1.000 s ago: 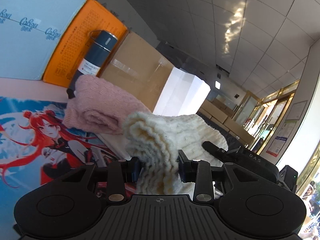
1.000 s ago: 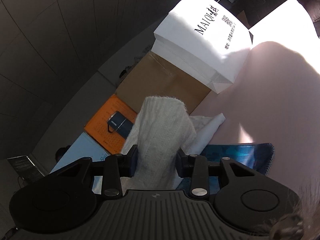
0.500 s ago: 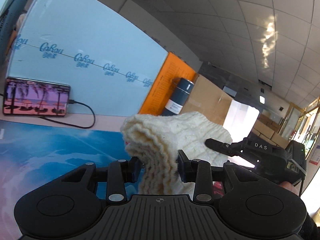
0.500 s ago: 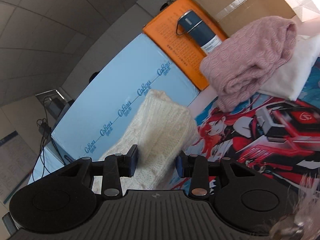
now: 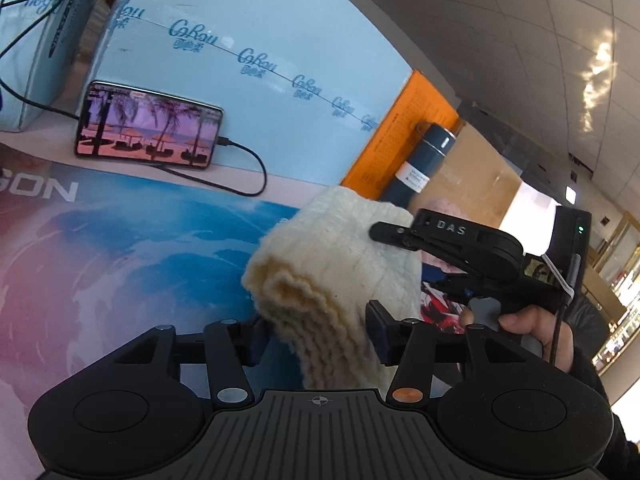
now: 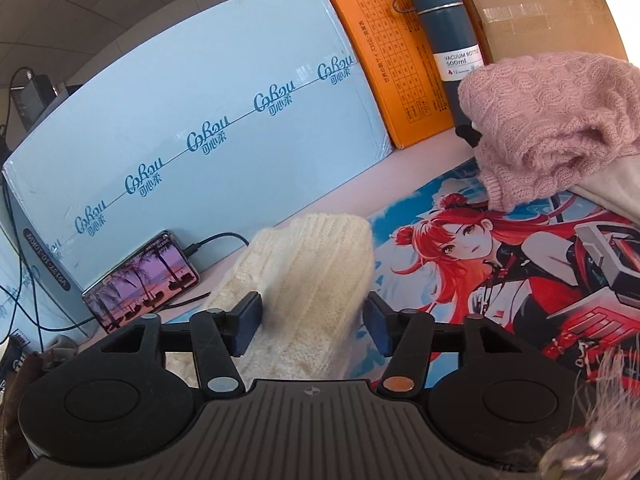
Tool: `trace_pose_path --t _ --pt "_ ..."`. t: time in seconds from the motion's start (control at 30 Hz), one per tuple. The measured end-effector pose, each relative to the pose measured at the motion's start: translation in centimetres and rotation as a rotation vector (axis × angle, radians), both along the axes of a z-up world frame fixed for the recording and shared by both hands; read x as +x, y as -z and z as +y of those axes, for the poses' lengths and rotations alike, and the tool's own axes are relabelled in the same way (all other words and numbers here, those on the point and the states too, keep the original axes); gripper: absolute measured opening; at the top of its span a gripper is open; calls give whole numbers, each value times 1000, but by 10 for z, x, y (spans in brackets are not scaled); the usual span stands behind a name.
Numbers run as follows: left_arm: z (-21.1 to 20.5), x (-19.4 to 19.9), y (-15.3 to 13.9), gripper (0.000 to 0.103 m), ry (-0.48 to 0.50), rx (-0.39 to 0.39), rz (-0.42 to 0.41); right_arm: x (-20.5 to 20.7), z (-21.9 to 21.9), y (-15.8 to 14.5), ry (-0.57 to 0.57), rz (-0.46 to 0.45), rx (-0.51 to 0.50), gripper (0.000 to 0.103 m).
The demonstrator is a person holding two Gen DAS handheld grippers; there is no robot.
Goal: Fold clothes
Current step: 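Carry the cream sweater with the right tool and lay it on the mat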
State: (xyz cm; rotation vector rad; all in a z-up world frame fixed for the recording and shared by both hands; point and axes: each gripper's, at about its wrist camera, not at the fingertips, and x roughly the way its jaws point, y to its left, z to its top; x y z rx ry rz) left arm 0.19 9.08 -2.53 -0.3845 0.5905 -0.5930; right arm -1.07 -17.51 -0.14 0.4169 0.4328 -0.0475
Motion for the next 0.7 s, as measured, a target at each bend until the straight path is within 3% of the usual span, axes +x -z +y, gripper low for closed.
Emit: trace_pose_path --t 0.07,0.13,0.2,0.4,0.57,0.7 --pt "2 -1 0 83 -60 15 -17 -6 1 -5 39 -34 -49 77" --pt "0 -1 0 83 -66 29 -25 -12 5 -16 53 -79 -87 82" --pt "-1 -2 -1 83 -51 25 -41 -15 10 -26 -4 -91 -76 84" --pt "-2 -15 -9 83 5 -27 -154 0 25 -24 -298 53 121 85" --pt "-12 -28 -16 82 181 -61 -262 8 24 -20 -364 134 221 85" --pt "-25 -40 -20 83 329 -45 -339 0 25 -28 -364 201 210 85"
